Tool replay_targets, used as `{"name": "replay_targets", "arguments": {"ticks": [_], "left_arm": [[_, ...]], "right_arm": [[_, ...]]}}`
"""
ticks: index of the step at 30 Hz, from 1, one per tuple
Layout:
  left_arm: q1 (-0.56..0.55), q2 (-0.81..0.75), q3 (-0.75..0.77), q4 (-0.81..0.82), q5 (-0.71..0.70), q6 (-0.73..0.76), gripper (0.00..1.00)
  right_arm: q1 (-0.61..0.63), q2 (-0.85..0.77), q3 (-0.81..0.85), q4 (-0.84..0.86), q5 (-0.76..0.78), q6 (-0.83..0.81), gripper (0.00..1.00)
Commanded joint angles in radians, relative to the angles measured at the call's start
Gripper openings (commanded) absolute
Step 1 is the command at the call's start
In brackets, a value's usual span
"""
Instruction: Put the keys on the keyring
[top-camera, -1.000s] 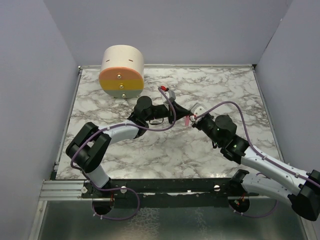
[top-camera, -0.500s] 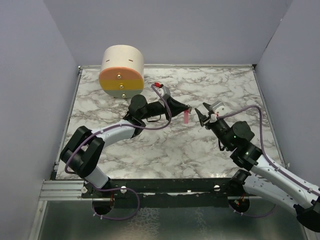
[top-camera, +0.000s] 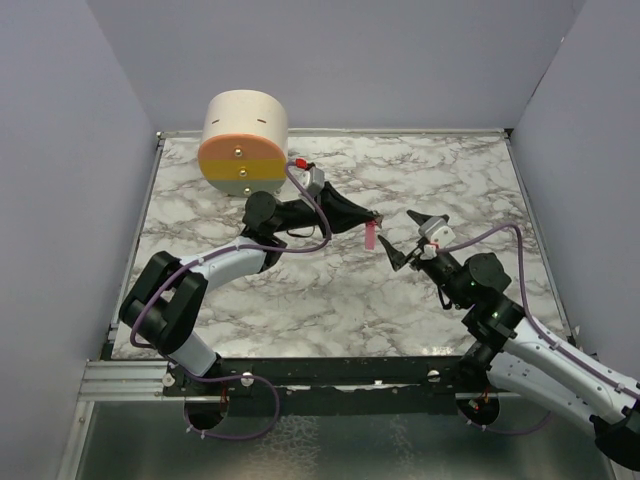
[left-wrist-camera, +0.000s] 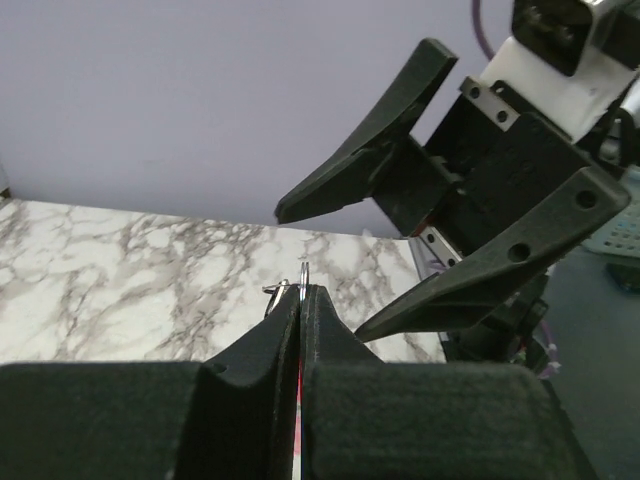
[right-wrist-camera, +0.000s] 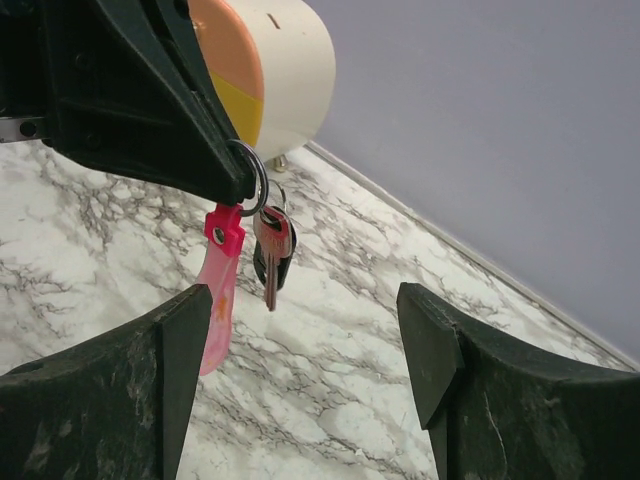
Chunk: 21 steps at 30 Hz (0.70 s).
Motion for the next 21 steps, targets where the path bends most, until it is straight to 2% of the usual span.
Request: {"name": "replay_targets", "arguments": {"ticks": [1,8,21], "left_arm": [[0.006,-0.018,0.014,0.137,0.101,-0.117,0.00],[0.006,-0.019,-0.008,0.271,0.143,-0.250,0.00],[0.009,0.003,-0.022,0.377,0.182,-0.353,0.00]], "right_arm": [[0.005,0.003,-0.011,0.059,-0.096,-0.024,0.76],[0.004,0.011,-0.007,0.100,-0.142,-0.026,0.73],[0.005,0.002,0.017,0.103,-0.182,-0.039,0.63]]}}
